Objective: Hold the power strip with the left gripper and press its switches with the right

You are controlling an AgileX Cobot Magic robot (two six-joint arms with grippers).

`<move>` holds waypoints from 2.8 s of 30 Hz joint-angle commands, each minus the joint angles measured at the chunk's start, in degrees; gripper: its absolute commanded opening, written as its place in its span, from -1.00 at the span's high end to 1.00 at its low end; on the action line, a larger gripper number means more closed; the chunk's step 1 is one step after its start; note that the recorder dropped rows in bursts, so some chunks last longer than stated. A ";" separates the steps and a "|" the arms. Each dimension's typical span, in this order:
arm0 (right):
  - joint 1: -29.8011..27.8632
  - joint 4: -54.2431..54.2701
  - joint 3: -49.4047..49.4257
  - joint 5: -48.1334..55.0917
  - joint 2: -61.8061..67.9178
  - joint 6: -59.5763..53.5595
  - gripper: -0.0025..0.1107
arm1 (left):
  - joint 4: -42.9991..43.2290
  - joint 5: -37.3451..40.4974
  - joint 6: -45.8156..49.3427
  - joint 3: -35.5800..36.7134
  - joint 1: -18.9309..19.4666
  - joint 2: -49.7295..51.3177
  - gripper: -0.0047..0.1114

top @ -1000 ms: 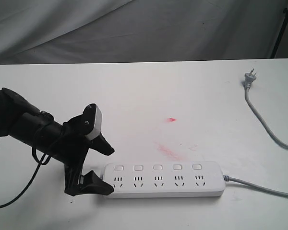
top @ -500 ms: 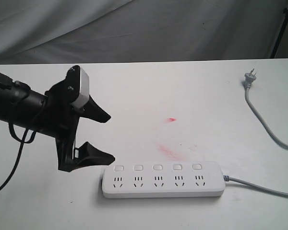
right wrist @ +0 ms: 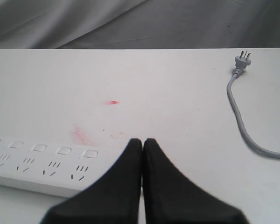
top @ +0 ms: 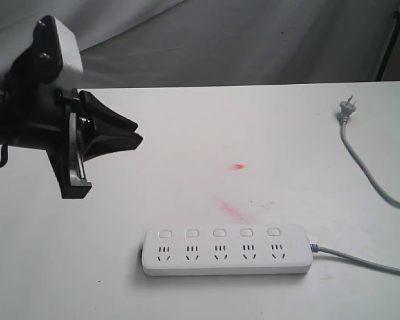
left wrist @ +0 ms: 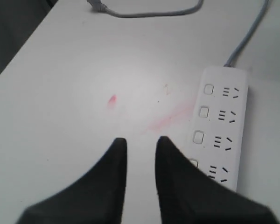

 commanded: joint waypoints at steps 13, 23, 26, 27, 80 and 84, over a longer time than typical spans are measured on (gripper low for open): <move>0.28 -0.33 0.23 -0.30 -0.32 -0.11 0.96 | 0.00 -0.31 -20.79 -0.25 -0.28 -8.43 0.92; 0.28 -0.15 0.23 -0.30 -0.32 -0.11 0.96 | 0.00 -0.31 -20.57 -0.25 -0.28 -8.43 0.92; 0.28 -0.01 0.23 -0.30 -0.32 -0.11 0.96 | 0.00 -0.43 -20.40 -0.25 -0.28 -8.43 0.92; 0.28 -0.01 0.23 -0.30 -0.32 -0.11 0.96 | 0.00 -0.77 -20.40 -0.25 -0.28 -8.43 0.92; 0.28 -0.01 0.23 -0.30 -0.32 -0.11 0.96 | 0.87 -32.40 -31.26 23.61 28.40 -69.05 0.92; 0.28 -0.01 0.23 -0.30 -0.32 -0.11 0.96 | 0.87 -32.54 -34.37 27.68 28.40 -73.17 0.92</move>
